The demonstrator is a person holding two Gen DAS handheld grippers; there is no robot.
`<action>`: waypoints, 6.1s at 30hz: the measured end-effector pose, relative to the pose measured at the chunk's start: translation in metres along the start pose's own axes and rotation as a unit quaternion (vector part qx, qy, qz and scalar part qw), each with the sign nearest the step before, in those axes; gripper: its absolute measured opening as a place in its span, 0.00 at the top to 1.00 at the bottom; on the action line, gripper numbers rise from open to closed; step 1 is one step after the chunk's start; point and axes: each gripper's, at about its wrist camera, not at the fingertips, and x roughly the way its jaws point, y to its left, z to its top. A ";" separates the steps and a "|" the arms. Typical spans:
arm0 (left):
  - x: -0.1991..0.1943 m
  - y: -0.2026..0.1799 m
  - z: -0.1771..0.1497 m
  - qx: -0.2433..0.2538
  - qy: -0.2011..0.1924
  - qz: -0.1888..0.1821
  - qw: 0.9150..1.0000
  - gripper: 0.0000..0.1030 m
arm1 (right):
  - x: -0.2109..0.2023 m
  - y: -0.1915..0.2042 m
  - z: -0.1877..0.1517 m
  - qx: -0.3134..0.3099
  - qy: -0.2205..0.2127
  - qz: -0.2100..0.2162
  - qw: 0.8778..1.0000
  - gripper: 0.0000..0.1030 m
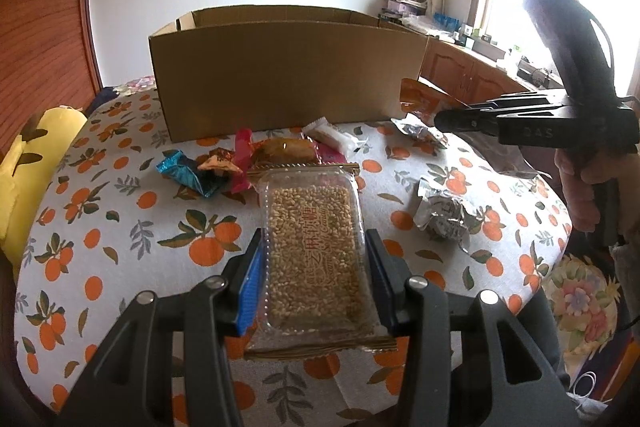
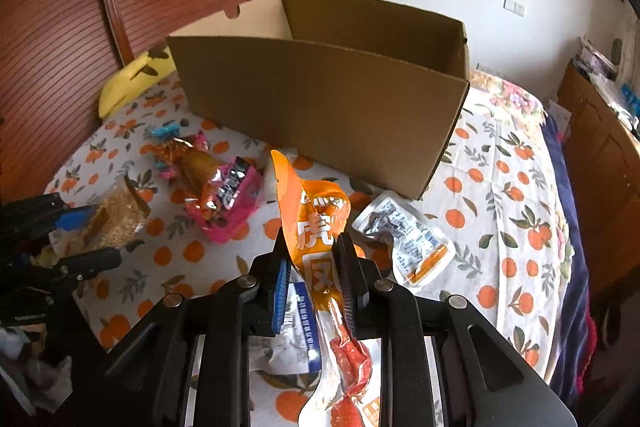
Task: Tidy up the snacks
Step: 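Carry the rice-cake pack and orange packet into the box and release both, then withdraw both open grippers from the box back toward the remaining snacks, then grasp the white blue-banded foil packet with the right gripper while the left gripper grasps the pink packet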
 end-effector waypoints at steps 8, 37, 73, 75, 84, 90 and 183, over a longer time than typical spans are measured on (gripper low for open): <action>-0.012 0.001 0.014 0.006 -0.018 0.003 1.000 0.55 | -0.017 0.007 0.004 -0.004 -0.016 0.005 1.000 0.79; 0.006 0.033 0.175 0.065 -0.113 0.015 0.991 0.55 | -0.029 0.007 0.131 -0.061 -0.082 -0.010 0.995 0.79; 0.113 0.072 0.199 0.032 -0.069 0.017 0.997 0.53 | 0.104 -0.021 0.178 -0.075 -0.030 -0.028 0.996 0.79; 0.116 0.074 0.199 0.029 -0.065 0.015 0.997 0.52 | 0.105 -0.019 0.179 -0.076 -0.029 -0.031 0.996 0.79; 0.117 0.075 0.200 0.023 -0.062 0.017 0.998 0.44 | 0.109 -0.014 0.178 -0.077 -0.022 -0.035 0.996 0.78; 0.108 0.071 0.193 0.033 -0.054 0.020 0.998 0.42 | 0.103 -0.017 0.173 -0.064 -0.029 -0.031 0.997 0.77; 0.079 -0.011 0.068 0.285 0.083 0.034 0.954 0.35 | 0.036 0.037 -0.062 0.071 -0.011 -0.068 0.995 0.38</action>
